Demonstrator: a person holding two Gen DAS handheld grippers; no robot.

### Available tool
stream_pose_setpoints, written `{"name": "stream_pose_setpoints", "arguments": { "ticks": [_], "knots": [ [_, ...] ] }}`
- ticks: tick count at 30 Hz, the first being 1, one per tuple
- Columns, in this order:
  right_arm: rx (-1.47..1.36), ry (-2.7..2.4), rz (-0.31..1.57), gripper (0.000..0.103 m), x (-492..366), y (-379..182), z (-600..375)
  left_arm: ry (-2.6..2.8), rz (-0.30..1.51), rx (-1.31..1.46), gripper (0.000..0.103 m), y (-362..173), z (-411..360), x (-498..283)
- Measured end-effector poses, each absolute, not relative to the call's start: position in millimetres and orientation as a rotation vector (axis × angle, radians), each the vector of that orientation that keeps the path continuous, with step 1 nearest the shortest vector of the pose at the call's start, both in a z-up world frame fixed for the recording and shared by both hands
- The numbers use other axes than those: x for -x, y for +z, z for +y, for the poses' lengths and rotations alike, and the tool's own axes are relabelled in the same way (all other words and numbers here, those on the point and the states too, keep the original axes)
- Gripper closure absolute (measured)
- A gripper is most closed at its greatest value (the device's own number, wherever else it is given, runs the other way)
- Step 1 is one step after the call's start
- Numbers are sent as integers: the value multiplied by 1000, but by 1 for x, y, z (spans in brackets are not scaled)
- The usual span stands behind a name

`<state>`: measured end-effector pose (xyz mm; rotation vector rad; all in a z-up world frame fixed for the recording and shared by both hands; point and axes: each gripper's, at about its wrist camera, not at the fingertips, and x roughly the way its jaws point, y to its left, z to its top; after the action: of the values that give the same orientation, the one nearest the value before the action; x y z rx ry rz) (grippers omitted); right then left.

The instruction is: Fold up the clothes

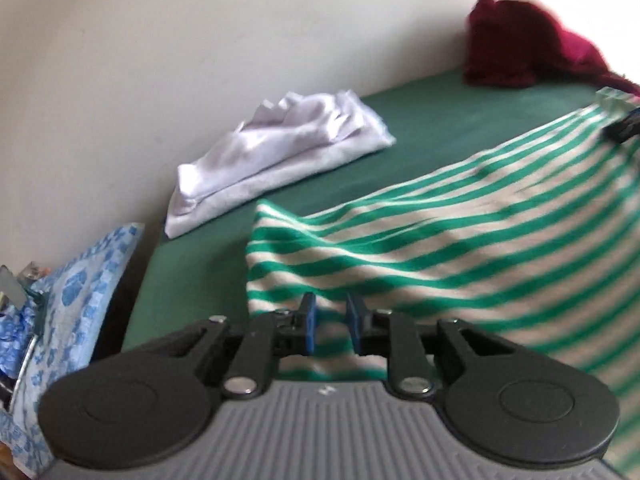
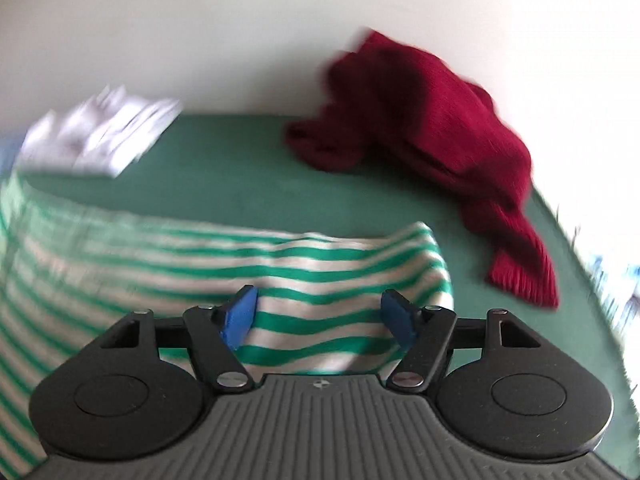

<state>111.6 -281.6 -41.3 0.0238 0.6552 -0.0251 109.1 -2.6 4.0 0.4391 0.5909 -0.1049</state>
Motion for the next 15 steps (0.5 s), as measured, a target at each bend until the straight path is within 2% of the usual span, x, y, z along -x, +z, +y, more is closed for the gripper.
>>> {"name": "stream_pose_setpoints", "arguments": {
  "ticks": [6, 8, 12, 14, 15],
  "knots": [
    [44, -53, 603, 40, -148, -44, -276, 0, 523, -643, 82, -9, -24, -151],
    [59, -75, 594, 36, -162, -42, -272, 21, 503, -714, 83, -14, -32, -160],
    [93, -119, 578, 34, -172, -37, -267, 36, 480, -809, 86, -19, -40, -164],
    [73, -141, 545, 54, -153, -27, -274, 12, 464, -808, 77, -12, -30, -156],
    [47, -150, 525, 53, -142, -21, -279, 7, 448, -802, 75, -5, -22, -149]
  ]
}}
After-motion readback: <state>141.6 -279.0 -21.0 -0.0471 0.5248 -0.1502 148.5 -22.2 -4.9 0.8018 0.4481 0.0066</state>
